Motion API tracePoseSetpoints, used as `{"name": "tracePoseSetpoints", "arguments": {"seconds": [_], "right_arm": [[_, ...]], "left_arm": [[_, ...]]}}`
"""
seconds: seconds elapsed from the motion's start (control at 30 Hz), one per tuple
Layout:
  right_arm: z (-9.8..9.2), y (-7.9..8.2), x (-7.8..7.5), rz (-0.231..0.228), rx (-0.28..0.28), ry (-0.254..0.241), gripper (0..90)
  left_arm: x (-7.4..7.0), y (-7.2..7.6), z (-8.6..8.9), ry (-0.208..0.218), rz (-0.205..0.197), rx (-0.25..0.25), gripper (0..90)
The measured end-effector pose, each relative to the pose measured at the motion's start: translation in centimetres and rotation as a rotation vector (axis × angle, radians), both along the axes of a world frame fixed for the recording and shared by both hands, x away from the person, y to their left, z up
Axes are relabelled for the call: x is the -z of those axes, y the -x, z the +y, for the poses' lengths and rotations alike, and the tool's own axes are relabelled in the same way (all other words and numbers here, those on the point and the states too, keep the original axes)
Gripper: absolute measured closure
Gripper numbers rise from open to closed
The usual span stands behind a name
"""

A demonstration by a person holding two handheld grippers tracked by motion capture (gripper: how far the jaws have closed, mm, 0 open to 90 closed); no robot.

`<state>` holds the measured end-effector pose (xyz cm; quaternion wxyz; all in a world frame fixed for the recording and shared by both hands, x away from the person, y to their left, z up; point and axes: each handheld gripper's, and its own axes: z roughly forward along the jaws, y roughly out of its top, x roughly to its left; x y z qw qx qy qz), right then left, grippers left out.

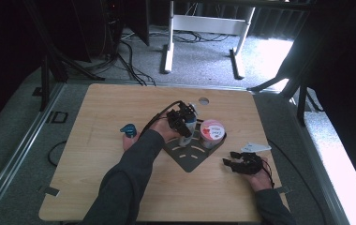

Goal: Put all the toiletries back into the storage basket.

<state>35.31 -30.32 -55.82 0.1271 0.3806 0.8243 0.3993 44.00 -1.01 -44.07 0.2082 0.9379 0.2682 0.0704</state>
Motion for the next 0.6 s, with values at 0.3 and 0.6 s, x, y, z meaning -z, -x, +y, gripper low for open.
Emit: {"name": "tracePoseSetpoints", "arguments": {"seconds": [0.3, 0.6], "right_arm": [[0.0, 0.0, 0.0, 0.000, -0.001, 0.000, 46.5], [0.0, 0.0, 0.0, 0.000, -0.001, -0.001, 46.5]], "left_arm": [[0.3, -0.8, -0.5, 0.000, -0.002, -0.016, 55.5], [1.0, -1.6, -0.8, 0.017, -0.016, -0.038, 55.4]]}}
